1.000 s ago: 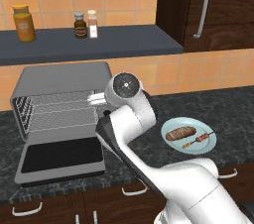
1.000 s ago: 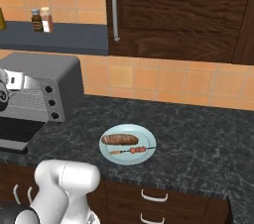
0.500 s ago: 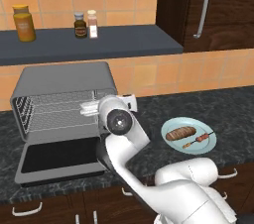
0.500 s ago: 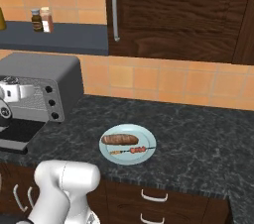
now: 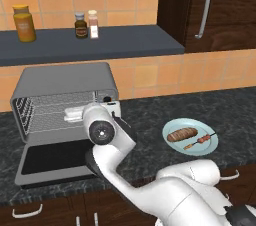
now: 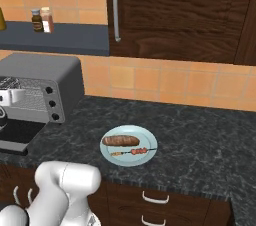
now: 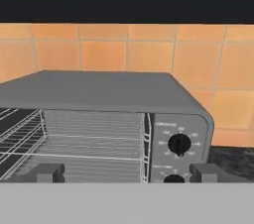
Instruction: Pick up the kebab skewer and baguette bread, and place them inside the toaster oven. Close the toaster oven door and start by setting the timer.
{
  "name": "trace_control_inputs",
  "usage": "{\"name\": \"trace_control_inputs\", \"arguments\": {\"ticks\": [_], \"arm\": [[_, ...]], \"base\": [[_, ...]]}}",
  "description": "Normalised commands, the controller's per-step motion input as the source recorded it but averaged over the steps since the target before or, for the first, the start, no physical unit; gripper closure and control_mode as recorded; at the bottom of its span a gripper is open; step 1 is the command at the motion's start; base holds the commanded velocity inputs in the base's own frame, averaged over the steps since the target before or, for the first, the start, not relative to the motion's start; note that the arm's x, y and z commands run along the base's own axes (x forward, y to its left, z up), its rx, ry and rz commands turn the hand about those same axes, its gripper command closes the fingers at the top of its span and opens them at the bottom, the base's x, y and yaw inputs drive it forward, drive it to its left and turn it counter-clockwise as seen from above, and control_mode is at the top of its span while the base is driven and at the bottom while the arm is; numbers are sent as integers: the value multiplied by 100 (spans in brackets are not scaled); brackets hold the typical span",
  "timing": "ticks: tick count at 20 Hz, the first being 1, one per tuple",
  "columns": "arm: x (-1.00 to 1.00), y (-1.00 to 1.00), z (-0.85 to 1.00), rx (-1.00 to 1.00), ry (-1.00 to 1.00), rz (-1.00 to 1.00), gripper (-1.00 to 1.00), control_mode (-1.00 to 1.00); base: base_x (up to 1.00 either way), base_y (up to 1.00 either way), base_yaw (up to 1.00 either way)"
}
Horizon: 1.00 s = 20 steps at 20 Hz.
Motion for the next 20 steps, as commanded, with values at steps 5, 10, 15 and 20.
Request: {"name": "trace_control_inputs", "arguments": {"ticks": [5,10,15,20], "arm": [[37,29,-9,8,4,-4,-100,-100],[70,7,-15,0,0,-1,-100,-100],[31,31,-44,-5,1,0,-100,-100],[31,17,-17,0,2,0,-100,-100]], "base": [[0,0,0],[0,0,0],[0,0,0],[0,0,0]]}}
